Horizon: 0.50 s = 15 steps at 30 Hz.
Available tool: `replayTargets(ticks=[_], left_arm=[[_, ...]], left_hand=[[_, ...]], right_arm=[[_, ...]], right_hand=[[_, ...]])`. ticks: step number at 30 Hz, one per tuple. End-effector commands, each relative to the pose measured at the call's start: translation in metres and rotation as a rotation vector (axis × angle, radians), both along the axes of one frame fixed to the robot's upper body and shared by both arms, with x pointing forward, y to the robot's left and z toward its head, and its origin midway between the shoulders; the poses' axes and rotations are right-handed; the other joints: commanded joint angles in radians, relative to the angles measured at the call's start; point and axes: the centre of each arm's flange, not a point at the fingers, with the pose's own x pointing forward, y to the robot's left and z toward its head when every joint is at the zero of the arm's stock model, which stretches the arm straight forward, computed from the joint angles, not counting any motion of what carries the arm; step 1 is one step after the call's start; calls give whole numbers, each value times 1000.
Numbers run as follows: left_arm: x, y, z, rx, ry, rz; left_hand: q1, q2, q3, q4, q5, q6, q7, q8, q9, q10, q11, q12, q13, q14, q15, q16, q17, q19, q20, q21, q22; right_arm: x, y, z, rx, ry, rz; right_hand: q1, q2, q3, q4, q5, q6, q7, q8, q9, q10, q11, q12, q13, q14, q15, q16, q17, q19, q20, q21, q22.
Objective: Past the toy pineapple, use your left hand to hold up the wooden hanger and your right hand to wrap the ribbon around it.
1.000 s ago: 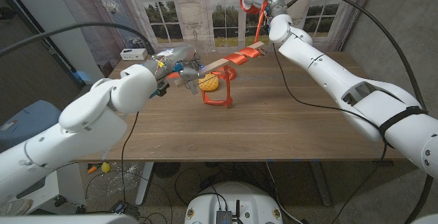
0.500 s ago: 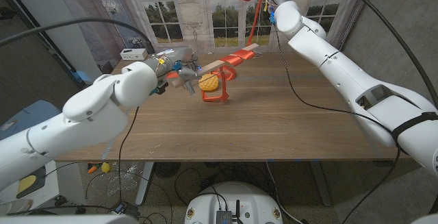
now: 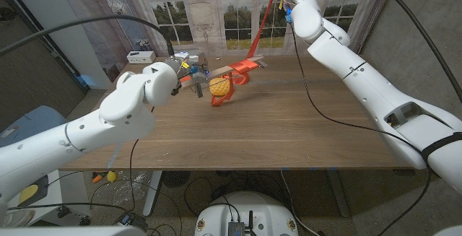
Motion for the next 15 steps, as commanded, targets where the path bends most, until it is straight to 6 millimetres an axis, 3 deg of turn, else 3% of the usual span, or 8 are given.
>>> replayTargets(ticks=[1, 7, 15], left_arm=[[3, -12, 21, 97, -210, 160], [1, -23, 29, 130, -309, 185], [-1, -36, 36, 166, -369, 168]], left_hand=[[0, 11, 88, -30, 1, 149, -131, 2, 308, 159, -165, 2, 5, 152, -214, -1, 3, 0, -82, 3, 3], [0, 11, 89, -30, 0, 148, -131, 1, 309, 159, -165, 1, 5, 153, -215, -2, 3, 0, -83, 4, 3], [-1, 11, 90, -30, -1, 146, -136, 0, 311, 160, -164, 1, 7, 155, -215, -3, 4, 0, -84, 5, 3]], right_arm=[[-43, -28, -42, 111, -79, -47], [-52, -46, -75, 192, -104, -127], [-48, -65, -108, 273, -108, -191]], right_hand=[[24, 90, 70, 38, 5, 126, -111, 6, 1, 67, -54, 77, 79, 14, -143, 8, 5, 6, 6, 8, 3], [26, 89, 70, 35, 3, 135, -106, 8, -1, 84, -57, 80, 74, 26, -141, 13, 8, 12, 13, 12, 3], [29, 87, 72, 31, 2, 140, -101, 9, -4, 87, -60, 82, 75, 33, -142, 14, 10, 14, 16, 15, 2]])
